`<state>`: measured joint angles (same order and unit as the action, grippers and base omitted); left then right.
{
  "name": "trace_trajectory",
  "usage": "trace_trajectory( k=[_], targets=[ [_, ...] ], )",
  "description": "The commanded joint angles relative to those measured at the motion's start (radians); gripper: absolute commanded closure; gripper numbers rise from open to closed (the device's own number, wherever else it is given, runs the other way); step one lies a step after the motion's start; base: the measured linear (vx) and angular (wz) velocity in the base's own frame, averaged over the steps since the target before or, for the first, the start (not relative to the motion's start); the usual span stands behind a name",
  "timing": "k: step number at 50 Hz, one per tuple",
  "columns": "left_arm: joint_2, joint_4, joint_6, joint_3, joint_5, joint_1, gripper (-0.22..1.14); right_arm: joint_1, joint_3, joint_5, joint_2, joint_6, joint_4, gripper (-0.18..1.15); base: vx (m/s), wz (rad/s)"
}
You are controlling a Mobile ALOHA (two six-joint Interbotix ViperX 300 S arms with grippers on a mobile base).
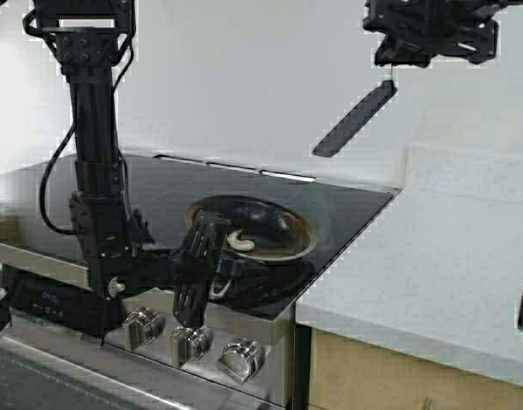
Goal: Add oil to the pan and cook the shrimp and serve it
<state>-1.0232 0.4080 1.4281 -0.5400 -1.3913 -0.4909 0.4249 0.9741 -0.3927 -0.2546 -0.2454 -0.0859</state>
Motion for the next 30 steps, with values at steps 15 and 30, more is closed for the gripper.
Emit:
trace_trajectory(
  k=[15, 30],
  targets=[
    [0.089, 0.005, -0.017, -0.058, -0.023, -0.002, 0.9, 0.04, -0.018, -0.276, 0.173, -0.006, -0.127, 0.87, 0.0, 0.0],
    [0.163, 0.018, -0.02, -0.123, 0.006, -0.002, 0.9, 0.109, -0.166, -0.541, 0.526, 0.017, -0.278, 0.87, 0.0, 0.0]
  ],
)
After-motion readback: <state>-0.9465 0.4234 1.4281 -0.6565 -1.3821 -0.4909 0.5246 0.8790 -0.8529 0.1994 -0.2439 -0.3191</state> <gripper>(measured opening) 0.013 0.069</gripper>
